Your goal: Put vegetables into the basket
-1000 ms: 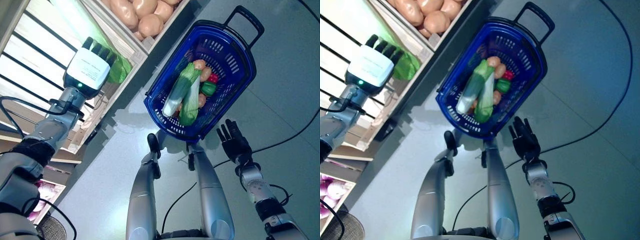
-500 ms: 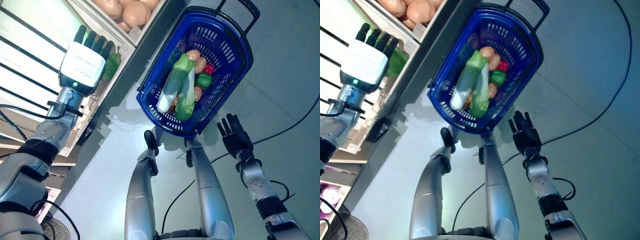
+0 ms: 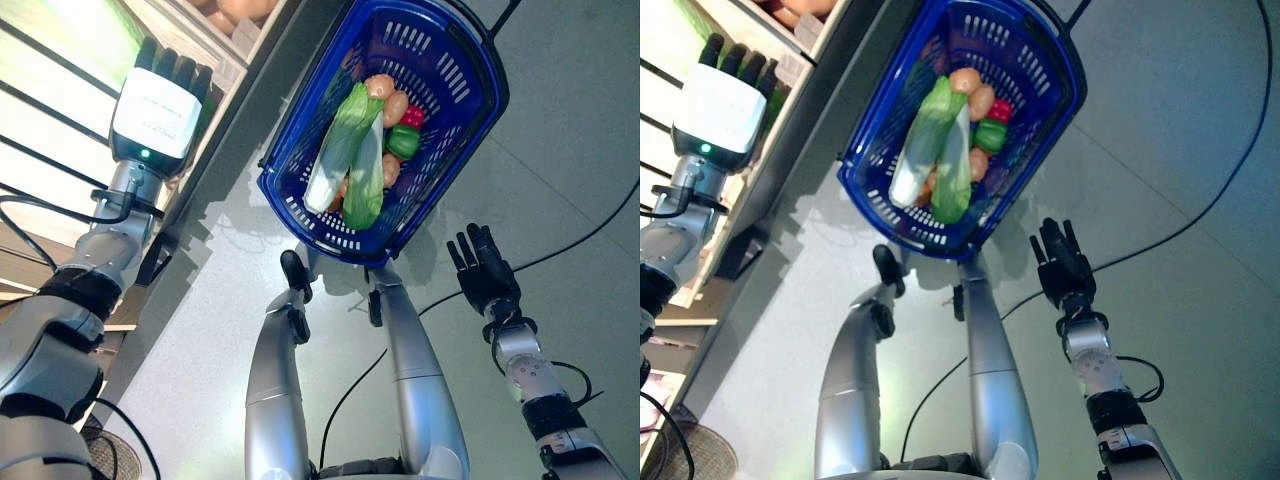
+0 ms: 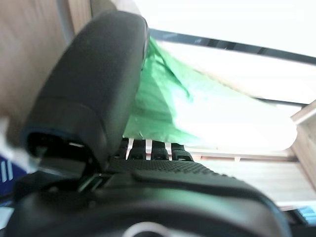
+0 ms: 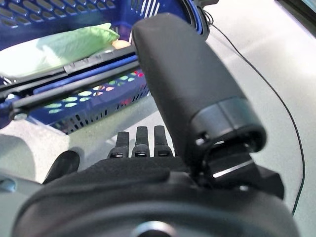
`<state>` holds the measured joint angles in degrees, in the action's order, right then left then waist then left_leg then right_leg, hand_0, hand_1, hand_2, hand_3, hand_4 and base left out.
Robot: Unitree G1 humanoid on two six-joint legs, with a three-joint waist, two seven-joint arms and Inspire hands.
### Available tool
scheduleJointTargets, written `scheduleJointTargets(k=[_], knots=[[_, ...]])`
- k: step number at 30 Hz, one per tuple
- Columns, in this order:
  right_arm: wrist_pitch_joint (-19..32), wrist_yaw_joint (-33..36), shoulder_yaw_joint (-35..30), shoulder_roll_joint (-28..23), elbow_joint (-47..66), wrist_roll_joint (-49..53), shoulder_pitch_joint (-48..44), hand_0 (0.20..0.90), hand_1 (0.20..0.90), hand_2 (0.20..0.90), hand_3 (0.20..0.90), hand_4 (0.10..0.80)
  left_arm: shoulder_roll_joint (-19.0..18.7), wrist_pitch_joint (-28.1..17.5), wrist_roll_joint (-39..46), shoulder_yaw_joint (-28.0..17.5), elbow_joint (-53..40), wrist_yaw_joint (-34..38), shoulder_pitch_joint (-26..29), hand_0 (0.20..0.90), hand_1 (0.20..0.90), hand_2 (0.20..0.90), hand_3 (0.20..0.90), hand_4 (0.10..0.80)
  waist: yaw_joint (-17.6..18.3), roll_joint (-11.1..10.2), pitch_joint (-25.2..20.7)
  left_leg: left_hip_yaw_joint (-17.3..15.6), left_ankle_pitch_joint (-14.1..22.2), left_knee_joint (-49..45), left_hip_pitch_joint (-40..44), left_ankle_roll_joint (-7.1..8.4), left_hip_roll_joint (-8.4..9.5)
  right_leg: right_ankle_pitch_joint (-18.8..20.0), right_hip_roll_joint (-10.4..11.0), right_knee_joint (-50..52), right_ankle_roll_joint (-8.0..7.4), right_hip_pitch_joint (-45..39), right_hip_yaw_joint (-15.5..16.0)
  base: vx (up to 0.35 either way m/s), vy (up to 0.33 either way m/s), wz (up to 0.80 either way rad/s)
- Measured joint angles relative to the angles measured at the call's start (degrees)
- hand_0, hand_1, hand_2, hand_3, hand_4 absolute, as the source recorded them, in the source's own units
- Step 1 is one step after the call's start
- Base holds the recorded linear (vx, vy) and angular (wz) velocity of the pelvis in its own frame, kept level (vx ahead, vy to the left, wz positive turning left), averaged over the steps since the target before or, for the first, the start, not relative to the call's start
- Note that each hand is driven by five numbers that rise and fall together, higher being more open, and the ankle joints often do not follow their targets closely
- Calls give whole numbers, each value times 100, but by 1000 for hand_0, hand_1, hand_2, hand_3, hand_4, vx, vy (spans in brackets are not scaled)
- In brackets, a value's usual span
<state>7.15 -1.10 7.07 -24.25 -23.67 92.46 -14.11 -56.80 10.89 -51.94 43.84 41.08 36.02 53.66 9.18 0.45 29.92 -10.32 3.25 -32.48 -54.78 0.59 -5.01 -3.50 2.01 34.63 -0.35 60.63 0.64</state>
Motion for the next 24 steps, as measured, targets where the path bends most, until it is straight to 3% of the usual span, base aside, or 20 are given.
scheduleJointTargets(k=[8,9,10,19,24], knots=[[2,-1,-2,-1,-1,-3,50,900,900,900,900,800,3,82,50,2,78,15,5,900,900,900,900,800,54,0,0,-2,2,29,-13,-3,1,8,0,-44,-10,5,-3,0,0,0],[2,-1,-2,0,0,-2,52,900,900,900,900,800,3,96,50,2,77,15,5,455,455,455,455,504,53,0,0,-1,2,40,-13,-3,2,7,1,-48,-8,5,2,0,0,0],[2,-2,-2,0,1,-4,52,900,900,900,900,800,3,112,50,2,65,17,5,300,300,300,300,400,50,0,0,1,1,49,-13,-2,2,5,1,-53,-6,6,5,0,0,0],[5,-2,-2,5,137,-193,58,900,900,900,900,800,3,248,52,-41,11,122,51,300,300,300,300,400,54,1,1,3,-2,79,-1,2,6,21,4,-50,34,3,13,0,0,0],[10,1,-2,4,149,-231,89,900,900,900,900,800,4,411,107,-214,132,16,-243,300,300,300,300,400,0,0,0,14,-5,61,78,4,11,24,14,-44,33,-92,24,0,0,0]])
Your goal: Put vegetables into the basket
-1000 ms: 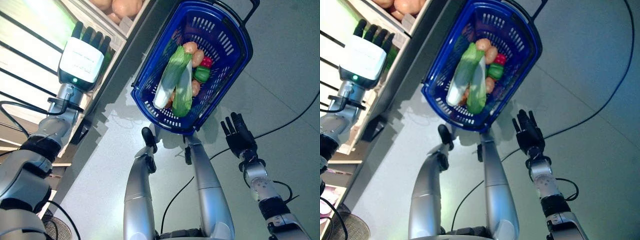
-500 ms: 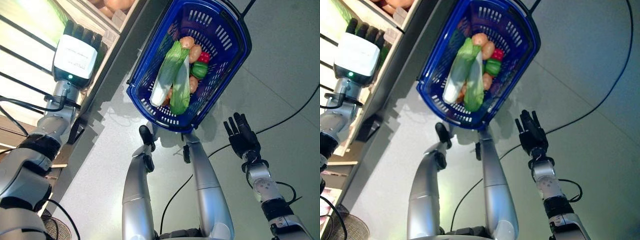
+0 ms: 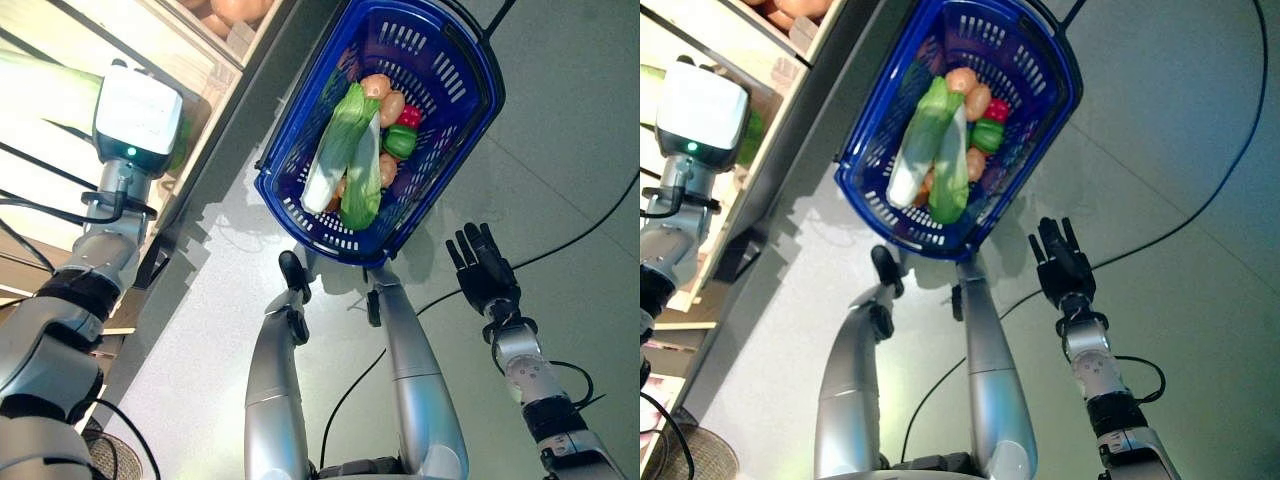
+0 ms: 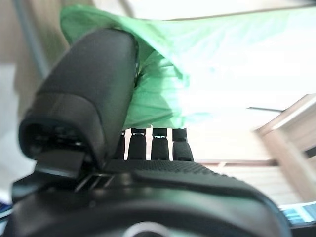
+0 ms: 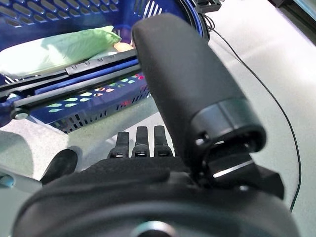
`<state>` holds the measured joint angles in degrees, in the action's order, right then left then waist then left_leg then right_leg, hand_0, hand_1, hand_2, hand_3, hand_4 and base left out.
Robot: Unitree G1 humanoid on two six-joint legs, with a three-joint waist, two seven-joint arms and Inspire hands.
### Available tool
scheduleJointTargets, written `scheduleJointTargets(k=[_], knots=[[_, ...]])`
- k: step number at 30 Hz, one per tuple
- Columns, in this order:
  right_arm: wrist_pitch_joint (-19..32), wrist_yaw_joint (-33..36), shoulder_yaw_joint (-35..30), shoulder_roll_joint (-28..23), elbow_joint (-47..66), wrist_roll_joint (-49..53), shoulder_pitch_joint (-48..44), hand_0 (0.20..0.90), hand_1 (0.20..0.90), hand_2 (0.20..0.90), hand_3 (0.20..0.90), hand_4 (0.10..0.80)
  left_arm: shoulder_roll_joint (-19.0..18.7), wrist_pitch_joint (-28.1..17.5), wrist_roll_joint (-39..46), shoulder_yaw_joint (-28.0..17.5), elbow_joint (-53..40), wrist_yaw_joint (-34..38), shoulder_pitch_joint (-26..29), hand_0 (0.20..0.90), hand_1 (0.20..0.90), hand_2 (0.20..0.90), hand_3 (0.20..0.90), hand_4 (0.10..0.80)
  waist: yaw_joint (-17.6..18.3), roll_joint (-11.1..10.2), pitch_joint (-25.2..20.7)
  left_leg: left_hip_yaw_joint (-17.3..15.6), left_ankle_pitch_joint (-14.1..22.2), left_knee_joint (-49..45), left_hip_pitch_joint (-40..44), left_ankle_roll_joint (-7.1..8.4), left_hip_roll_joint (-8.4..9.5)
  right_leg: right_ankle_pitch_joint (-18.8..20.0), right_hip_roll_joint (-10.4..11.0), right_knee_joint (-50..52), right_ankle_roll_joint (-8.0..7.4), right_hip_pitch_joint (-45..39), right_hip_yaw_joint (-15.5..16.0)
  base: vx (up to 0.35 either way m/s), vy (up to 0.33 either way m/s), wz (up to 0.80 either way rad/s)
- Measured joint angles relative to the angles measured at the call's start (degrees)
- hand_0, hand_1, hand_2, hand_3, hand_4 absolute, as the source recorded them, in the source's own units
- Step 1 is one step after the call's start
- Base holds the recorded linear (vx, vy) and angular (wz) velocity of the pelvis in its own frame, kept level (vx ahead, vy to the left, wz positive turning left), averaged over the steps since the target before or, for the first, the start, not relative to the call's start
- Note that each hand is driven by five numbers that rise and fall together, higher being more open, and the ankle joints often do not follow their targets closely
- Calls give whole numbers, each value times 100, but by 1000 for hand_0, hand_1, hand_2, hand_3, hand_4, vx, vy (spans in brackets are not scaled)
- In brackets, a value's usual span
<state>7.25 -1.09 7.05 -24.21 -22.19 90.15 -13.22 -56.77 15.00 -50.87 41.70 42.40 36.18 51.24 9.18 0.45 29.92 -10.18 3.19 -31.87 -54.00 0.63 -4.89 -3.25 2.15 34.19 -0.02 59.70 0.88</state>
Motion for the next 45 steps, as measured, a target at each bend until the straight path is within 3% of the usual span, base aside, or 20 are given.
scheduleJointTargets(k=[5,9,15,21,22,25,27,31,34,36,38,41,45], knots=[[-1,3,4,4,-1,-7,131,900,900,900,900,800,33,19,12,-24,-49,12,-229,300,300,300,300,400,-83,-1,0,31,-11,100,295,15,5,3,3,-102,-10,-311,36,1,0,1],[-1,3,6,45,25,-251,170,900,900,900,900,800,3,-213,-13,-239,-190,277,-224,300,300,300,300,400,-119,-51,-1,52,-187,539,687,53,35,93,31,-434,-58,-694,99,-40,1,5],[18,10,44,92,73,-550,229,900,900,900,900,800,-28,-571,237,-400,-814,665,-393,300,300,300,300,400,-125,-91,-2,42,-506,1351,1395,51,81,300,32,-1022,-9,-1341,187,-44,-30,0],[234,17,111,291,156,-922,388,900,900,900,900,800,-12,-1309,851,-1531,-1388,1244,-1497,300,300,300,300,400,-234,-107,-1,59,-687,2094,2397,132,94,358,53,-1533,75,-2262,543,-11,-6,-1],[252,52,119,319,213,-1116,425,900,900,900,900,800,59,-1426,931,-1976,-1587,1372,-1939,300,300,300,300,400,-238,-107,0,61,-760,2302,2650,124,94,379,62,-1677,103,-2500,646,-25,0,5],[360,64,118,333,258,-1383,557,900,900,900,900,800,165,-1700,1324,-2358,-1763,1621,-2453,300,300,300,300,400,-430,-102,-1,115,-829,2620,3153,151,98,380,62,-1904,99,-3001,783,-13,-17,11],[437,85,89,428,214,-1386,601,900,900,900,900,800,679,-2067,1823,-3105,-1945,1765,-2905,300,300,300,300,400,-558,-86,-3,223,-943,2903,3491,140,101,400,63,-2133,68,-3359,913,32,-36,24],[553,118,-2,644,220,-1588,745,900,900,900,900,800,1342,-2641,2305,-3695,-2585,1742,-3629,300,300,300,300,400,-887,-63,-9,382,-1059,3224,3809,123,113,447,57,-2478,1,-3786,1092,53,-35,23],[568,230,-16,825,220,-2087,808,900,900,900,900,800,2024,-3205,3189,-3888,-3315,1156,-4111,300,300,300,300,400,-1069,-50,-16,502,-1092,3392,4115,83,138,468,65,-2711,-31,-4184,1233,60,-16,25],[622,230,-28,1008,239,-2707,789,900,900,900,900,800,2671,-3873,4584,-3949,-3656,141,-4355,300,300,300,300,400,-1192,-27,-35,563,-1091,3506,4361,83,162,493,65,-2904,-74,-4492,1281,76,-40,22],[624,230,-38,1128,273,-3021,786,900,900,900,900,800,3198,-4015,5603,-3980,-3899,-621,-4443,300,300,300,300,400,-1183,21,-64,673,-1093,3576,4509,81,186,533,70,-3119,-125,-4765,1407,64,-54,21],[623,229,-72,1176,373,-3136,806,900,900,900,900,800,3498,-4039,7341,-3953,-4231,-1968,-4523,300,300,300,300,400,-1190,32,-139,766,-1076,3656,4770,66,200,561,55,-3378,-161,-5158,1512,89,-52,21],[624,229,-318,1183,495,-3242,846,900,900,900,900,800,3666,-4036,8749,-3722,-4504,-2987,-4601,300,300,300,300,400,-1194,53,-315,824,-1039,3676,4949,23,214,605,33,-3581,-181,-5444,1553,92,-25,10]])
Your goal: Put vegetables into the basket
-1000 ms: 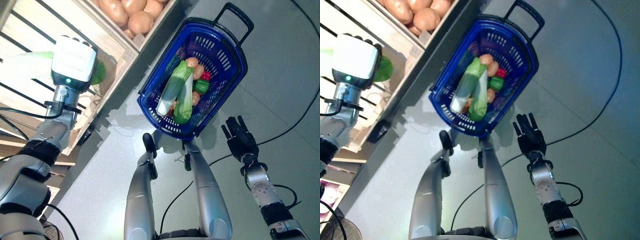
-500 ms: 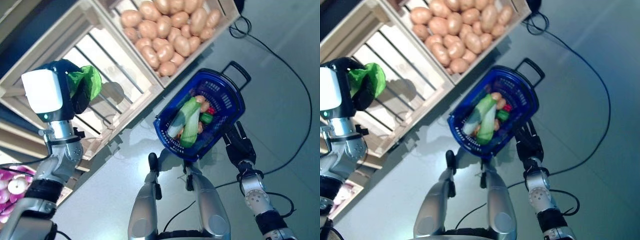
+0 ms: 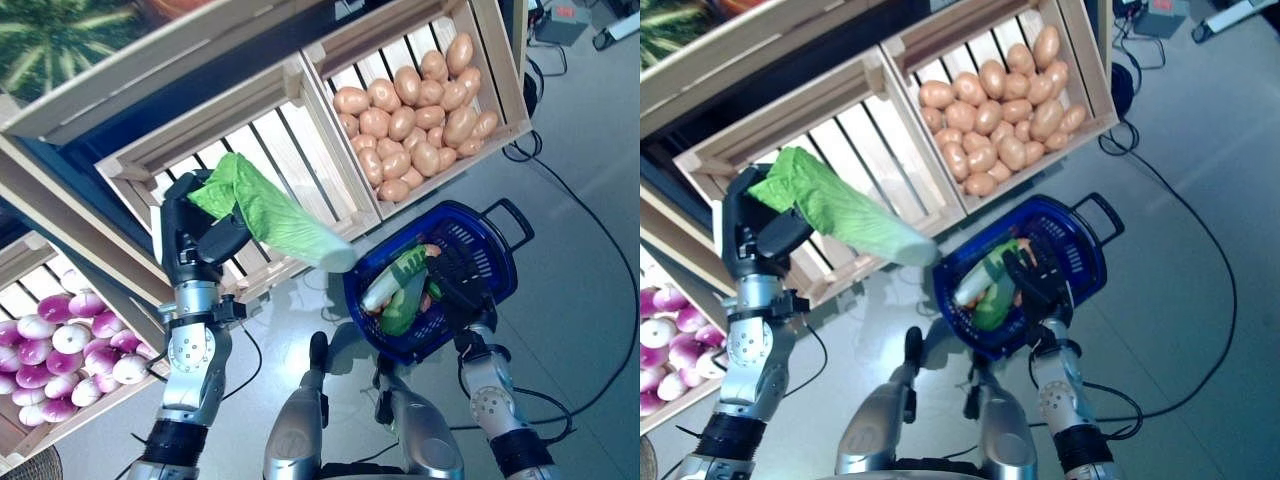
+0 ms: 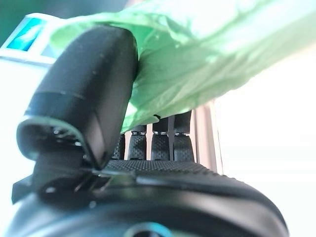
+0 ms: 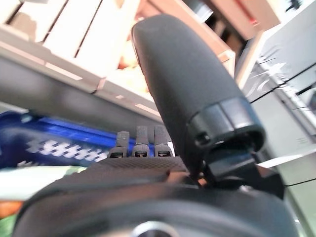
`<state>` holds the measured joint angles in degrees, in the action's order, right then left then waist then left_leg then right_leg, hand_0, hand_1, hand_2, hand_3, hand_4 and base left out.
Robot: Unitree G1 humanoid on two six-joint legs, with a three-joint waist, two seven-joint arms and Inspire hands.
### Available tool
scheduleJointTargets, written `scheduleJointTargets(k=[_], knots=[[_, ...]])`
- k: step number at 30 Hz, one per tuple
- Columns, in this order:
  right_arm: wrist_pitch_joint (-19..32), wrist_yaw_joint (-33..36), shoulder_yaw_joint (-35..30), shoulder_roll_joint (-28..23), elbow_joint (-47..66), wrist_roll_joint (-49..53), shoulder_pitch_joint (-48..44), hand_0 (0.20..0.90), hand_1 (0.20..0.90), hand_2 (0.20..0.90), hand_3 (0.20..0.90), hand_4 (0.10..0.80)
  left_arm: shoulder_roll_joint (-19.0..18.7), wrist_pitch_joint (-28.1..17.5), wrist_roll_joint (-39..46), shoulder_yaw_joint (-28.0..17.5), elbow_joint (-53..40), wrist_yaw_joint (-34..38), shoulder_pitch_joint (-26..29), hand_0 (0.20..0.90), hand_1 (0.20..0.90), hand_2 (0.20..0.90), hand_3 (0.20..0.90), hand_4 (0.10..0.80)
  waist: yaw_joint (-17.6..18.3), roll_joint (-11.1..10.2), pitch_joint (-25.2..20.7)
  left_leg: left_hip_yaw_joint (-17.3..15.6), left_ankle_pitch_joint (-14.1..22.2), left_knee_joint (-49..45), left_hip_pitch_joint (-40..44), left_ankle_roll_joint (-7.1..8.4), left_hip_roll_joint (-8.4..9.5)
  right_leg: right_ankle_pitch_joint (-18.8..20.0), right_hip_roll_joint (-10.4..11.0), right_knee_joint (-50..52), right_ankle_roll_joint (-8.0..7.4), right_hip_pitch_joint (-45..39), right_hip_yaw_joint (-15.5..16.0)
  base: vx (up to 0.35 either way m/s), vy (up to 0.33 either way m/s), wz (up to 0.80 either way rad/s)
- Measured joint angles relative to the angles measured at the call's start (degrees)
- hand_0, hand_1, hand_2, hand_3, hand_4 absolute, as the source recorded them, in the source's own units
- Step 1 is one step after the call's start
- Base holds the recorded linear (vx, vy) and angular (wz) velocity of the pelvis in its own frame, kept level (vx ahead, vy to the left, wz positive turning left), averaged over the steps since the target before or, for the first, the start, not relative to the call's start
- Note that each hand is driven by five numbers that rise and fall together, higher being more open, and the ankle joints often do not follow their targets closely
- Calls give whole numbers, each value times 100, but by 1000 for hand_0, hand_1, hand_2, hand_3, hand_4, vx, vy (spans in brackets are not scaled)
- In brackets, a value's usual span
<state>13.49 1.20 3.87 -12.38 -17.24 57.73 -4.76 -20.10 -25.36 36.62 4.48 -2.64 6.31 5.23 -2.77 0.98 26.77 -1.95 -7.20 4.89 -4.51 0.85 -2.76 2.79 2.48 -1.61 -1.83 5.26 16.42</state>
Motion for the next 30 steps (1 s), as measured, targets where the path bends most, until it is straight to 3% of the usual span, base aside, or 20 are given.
scheduleJointTargets(k=[5,9,13,17,22,30], knots=[[-4,-29,-31,-21,240,-672,290,900,900,900,900,800,196,209,1169,353,-93,-794,-114,300,300,300,300,400,28,-27,-469,-14,95,14,199,-7,12,51,-28,-264,-28,-306,-6,78,-20,-2],[-63,-281,25,-243,471,-1199,556,900,900,900,900,800,258,765,1863,415,-115,-1286,-336,300,300,300,300,400,59,-90,-794,-103,176,16,384,-11,7,53,-38,-342,-37,-488,-50,83,-14,-10],[-241,-709,92,-618,849,-1517,751,900,900,900,900,800,211,1366,1715,418,-116,-1481,-575,300,300,300,300,400,94,-198,-1083,-152,202,17,435,-23,8,53,-38,-343,-40,-508,-139,49,-12,-9],[-527,-1224,93,-900,1116,-1448,816,900,900,900,900,800,2,1621,1285,419,-115,-1526,-664,300,300,300,300,400,123,-270,-1186,-174,204,18,487,-29,9,57,-33,-343,-46,-553,-154,50,-3,-3],[-1083,-1889,100,-1162,1368,-1202,850,900,900,900,900,800,-329,1651,796,405,-117,-1530,-673,300,300,300,300,400,121,-275,-1370,-199,233,19,540,-16,10,57,-31,-344,-47,-599,-176,69,0,-2],[-1843,-2385,119,-1600,1605,-1206,839,900,900,900,900,800,-402,1656,566,402,-120,-1534,-671,300,300,300,300,400,116,-299,-1579,-251,229,19,563,-50,14,60,-21,-343,-53,-605,-201,60,10,-2]])
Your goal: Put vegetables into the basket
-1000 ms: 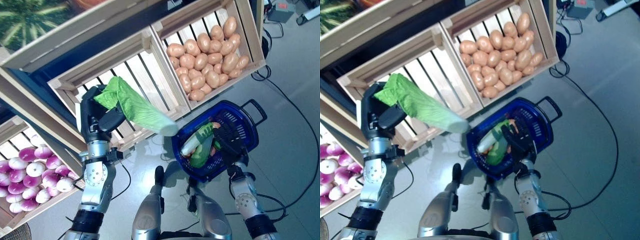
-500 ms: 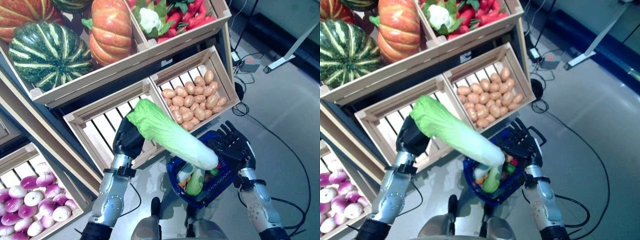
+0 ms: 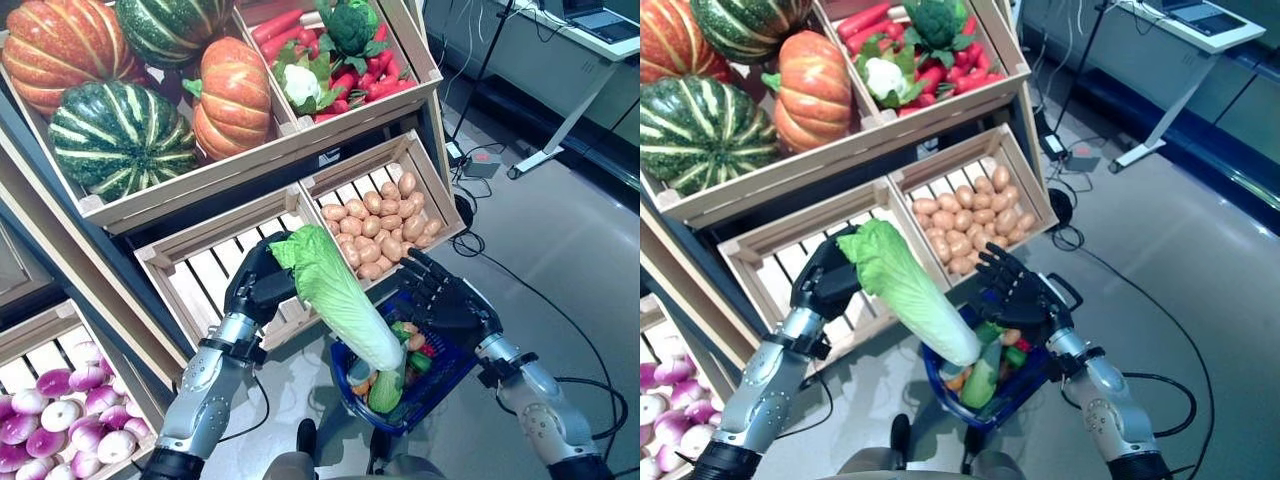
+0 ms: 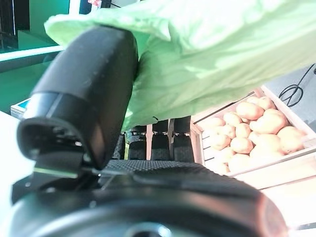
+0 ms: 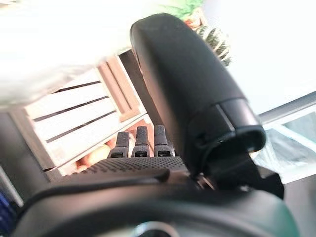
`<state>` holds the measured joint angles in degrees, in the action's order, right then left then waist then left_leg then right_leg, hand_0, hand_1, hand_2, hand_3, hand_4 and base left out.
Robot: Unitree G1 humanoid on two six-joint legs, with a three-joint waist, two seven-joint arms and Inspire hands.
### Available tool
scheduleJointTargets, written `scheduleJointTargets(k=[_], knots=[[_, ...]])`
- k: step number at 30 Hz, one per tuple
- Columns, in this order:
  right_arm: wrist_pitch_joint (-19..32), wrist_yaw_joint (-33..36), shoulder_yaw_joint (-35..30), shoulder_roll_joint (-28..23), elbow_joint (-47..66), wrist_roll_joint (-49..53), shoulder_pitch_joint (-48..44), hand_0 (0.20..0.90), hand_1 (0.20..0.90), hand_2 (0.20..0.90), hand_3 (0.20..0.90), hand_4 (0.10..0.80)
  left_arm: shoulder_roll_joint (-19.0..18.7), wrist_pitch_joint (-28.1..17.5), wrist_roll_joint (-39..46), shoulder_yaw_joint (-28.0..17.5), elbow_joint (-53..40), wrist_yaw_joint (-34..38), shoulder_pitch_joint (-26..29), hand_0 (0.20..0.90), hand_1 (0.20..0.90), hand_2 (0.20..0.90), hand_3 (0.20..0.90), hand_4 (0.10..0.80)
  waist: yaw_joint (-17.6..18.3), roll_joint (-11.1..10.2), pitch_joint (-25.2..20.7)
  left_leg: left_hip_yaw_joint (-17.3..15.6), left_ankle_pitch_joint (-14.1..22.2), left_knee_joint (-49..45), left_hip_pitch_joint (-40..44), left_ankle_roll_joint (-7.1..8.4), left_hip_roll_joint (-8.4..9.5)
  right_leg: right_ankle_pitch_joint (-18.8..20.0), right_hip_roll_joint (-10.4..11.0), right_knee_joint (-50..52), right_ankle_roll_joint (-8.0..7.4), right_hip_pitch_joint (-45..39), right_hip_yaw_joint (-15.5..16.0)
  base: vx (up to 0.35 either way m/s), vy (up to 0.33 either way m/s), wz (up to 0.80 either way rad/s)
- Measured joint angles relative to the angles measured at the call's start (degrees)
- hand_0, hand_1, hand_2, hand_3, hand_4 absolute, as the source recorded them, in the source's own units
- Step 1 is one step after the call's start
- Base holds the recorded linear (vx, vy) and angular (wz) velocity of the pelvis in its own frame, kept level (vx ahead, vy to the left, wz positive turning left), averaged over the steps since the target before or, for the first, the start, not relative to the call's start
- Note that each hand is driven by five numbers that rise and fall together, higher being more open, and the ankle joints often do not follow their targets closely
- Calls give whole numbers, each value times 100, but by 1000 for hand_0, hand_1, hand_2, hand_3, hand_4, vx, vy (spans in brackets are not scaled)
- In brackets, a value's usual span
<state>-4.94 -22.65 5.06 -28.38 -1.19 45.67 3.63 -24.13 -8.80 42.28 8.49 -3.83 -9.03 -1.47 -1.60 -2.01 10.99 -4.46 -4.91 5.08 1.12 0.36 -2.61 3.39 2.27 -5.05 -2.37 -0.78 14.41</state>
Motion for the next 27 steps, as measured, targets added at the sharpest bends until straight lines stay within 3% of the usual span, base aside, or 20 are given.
scheduleJointTargets(k=[10,27], knots=[[-1051,-430,279,-603,31,-64,7,900,900,900,900,800,-218,-1,-220,9,-1,28,-2,300,300,300,300,400,-25,-16,-40,34,2,0,63,0,0,-1,3,0,0,-75,27,48,3,1],[-1471,-628,757,-700,-64,-304,-6,900,900,900,900,800,-226,-9,-199,124,0,36,-4,300,300,300,300,400,-89,-19,-370,73,1,0,71,-3,7,-17,9,-2,-19,-93,39,5,1,0]])
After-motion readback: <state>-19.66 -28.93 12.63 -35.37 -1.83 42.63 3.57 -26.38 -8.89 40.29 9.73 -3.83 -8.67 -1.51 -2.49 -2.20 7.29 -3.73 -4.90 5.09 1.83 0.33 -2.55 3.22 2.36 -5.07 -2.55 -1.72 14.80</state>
